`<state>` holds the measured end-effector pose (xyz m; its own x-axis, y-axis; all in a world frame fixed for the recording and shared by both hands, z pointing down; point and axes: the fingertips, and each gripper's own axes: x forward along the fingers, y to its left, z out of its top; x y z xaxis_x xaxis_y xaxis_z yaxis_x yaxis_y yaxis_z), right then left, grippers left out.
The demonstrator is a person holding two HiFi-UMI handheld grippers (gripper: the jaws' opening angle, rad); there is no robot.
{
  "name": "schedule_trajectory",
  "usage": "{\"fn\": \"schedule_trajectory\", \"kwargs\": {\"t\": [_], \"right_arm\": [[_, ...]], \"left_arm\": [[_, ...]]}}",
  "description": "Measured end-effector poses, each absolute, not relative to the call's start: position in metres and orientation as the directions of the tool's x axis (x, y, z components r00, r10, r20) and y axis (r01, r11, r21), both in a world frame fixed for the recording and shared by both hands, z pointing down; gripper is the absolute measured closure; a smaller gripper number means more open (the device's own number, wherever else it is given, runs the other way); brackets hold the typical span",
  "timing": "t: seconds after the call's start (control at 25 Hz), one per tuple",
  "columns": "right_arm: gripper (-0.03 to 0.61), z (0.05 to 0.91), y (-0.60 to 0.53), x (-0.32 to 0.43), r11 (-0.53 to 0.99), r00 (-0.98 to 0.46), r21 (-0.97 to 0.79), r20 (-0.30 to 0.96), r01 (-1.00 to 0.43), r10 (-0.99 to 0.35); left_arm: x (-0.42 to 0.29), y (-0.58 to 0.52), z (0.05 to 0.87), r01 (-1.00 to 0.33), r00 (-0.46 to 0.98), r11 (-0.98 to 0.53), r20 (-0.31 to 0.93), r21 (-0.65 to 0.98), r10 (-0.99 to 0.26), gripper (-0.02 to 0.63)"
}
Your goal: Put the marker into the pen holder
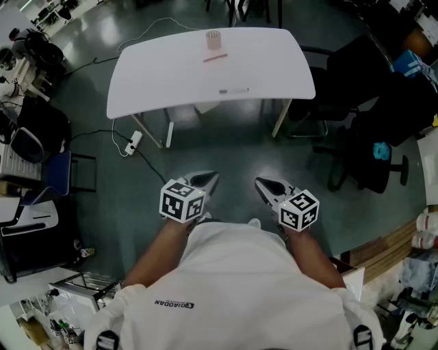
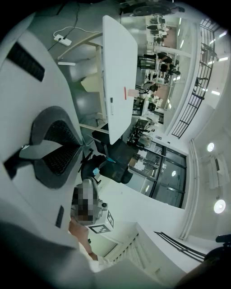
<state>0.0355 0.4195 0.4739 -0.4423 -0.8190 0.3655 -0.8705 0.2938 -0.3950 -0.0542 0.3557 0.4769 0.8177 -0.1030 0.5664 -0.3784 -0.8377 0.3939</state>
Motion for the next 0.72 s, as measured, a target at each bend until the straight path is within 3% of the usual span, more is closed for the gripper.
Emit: {"fn": "schedule_trajectory", "kwargs": {"t": [0.72], "right_arm": [[0.56, 0.465, 0.389, -0.02, 0.369, -0.508, -0.387, 0.365, -0.845, -0.78]], "left_arm": [[-0.1, 0.32, 0.483, -0.373, 0.823, -0.834, 0.56, 0.406, -0.096, 0.588]]}}
